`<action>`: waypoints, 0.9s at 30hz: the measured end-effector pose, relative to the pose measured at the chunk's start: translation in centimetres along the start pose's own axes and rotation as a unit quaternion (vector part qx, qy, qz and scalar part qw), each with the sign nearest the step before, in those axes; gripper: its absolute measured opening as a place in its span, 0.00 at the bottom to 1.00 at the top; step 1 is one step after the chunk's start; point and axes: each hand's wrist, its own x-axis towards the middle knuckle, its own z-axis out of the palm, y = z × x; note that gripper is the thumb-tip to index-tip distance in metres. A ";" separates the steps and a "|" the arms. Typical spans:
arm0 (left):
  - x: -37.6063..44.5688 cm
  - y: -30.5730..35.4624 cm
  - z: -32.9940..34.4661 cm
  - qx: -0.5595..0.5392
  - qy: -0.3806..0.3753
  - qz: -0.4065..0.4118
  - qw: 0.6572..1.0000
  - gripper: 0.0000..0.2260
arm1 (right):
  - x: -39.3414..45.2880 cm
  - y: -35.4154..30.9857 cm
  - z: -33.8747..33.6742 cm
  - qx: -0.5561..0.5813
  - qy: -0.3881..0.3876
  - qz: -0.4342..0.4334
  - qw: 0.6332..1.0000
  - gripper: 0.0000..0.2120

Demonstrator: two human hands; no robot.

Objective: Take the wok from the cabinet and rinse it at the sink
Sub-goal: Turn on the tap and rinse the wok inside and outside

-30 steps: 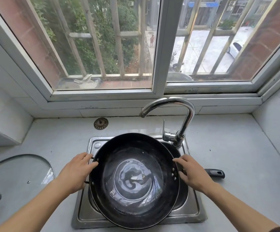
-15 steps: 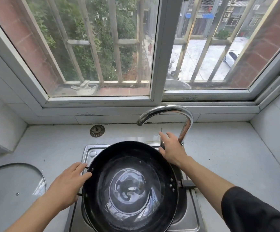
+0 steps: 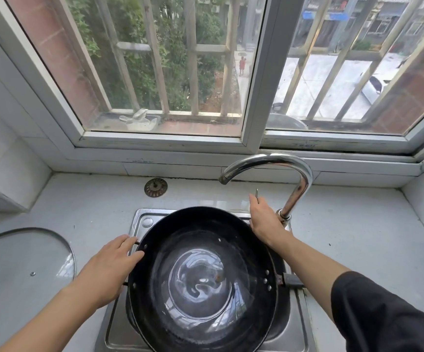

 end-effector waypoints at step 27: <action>0.0 1.2 -1.4 -0.018 -0.035 -0.016 0.999 0.30 | -0.5 -0.6 -0.1 -0.058 0.000 -0.047 0.997 0.23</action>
